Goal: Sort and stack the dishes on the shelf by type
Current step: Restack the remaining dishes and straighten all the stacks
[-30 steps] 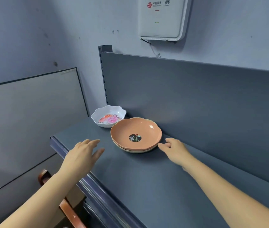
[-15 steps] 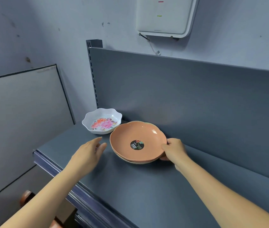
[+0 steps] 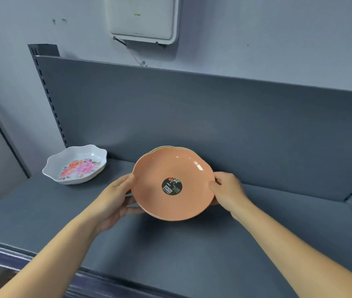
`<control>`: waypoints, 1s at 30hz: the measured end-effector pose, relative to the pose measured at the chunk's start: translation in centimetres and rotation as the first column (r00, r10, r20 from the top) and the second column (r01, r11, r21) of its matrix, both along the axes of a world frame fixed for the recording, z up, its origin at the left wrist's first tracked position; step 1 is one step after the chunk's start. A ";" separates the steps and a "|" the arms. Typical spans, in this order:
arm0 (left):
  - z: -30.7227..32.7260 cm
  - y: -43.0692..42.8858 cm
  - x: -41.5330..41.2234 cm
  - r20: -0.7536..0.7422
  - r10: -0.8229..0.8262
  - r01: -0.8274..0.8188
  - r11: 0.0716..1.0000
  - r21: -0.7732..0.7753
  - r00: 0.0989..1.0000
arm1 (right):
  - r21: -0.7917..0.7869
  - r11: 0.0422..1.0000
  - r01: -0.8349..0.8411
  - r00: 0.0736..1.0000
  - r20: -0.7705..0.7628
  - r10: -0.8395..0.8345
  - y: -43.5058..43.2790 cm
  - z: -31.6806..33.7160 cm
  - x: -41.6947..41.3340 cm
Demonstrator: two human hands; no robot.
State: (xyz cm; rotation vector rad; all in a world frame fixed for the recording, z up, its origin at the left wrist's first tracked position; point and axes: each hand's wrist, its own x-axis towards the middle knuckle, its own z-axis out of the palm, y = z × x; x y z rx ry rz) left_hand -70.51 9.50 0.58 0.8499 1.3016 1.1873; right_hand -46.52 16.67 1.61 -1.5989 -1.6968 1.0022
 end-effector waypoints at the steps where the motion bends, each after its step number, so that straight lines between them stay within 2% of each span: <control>1: 0.0 0.3 0.8 0.012 -0.026 0.026 1.000 0.009 1.000 | 0.011 0.999 0.034 0.999 0.017 -0.035 -0.3 0.1 1.2; 5: 0.7 1.0 4.2 -0.031 -0.122 0.123 0.992 0.036 0.992 | 0.095 0.981 0.171 0.973 0.142 -0.183 -1.2 1.1 5.6; 9: 2.2 1.6 8.4 -0.092 -0.203 0.210 0.974 0.083 0.975 | 0.135 0.955 0.265 0.950 0.134 -0.283 -2.2 3.4 10.0; 13: 3.8 1.7 12.9 -0.146 -0.213 0.231 0.965 0.123 0.966 | 0.172 0.905 0.388 0.916 0.039 -0.400 -4.0 6.1 15.2; 18: 5.2 0.7 19.0 -0.150 -0.204 0.226 0.963 0.149 0.967 | 0.236 0.806 0.542 0.839 -0.194 -0.508 -8.0 9.6 23.3; 21: 5.8 -0.4 23.4 -0.126 -0.174 0.194 0.966 0.172 0.977 | 0.314 0.717 0.623 0.782 -0.256 -0.568 -10.7 10.8 29.2; 24: 6.7 -2.4 28.5 -0.081 -0.150 0.164 0.965 0.203 0.985 | 0.321 0.656 0.683 0.730 -0.346 -0.590 -14.2 11.6 34.6; 30: 9.0 -6.4 39.1 -0.034 -0.162 0.165 0.938 0.306 0.986 | 0.292 0.600 0.745 0.663 -0.423 -0.617 -20.4 11.7 45.4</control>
